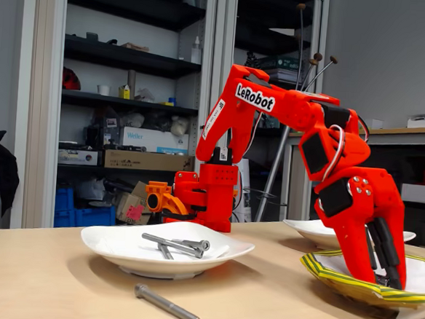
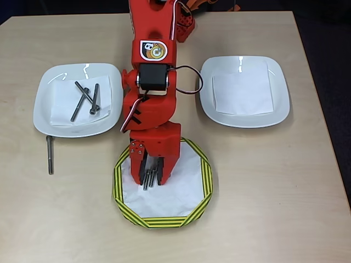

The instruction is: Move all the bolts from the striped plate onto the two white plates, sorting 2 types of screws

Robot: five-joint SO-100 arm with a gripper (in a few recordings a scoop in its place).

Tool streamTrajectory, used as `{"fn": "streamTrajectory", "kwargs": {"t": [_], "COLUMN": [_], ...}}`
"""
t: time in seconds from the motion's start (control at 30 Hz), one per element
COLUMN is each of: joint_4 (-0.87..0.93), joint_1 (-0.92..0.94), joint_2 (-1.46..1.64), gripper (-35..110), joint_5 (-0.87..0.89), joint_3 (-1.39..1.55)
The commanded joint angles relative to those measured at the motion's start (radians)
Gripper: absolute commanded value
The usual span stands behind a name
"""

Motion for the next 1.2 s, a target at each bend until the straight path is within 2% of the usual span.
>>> {"fn": "streamTrajectory", "kwargs": {"t": [0.0,0.47,0.9,1.17], "joint_4": [0.072,0.178,0.489,0.525], "joint_1": [-0.017,0.002,0.031,-0.005], "joint_2": [0.067,0.086,0.035,0.029], "gripper": [13,0,0,0], "joint_5": [0.012,-0.014,-0.16,-0.135], "joint_3": [0.032,0.018,-0.325,-0.376]}}
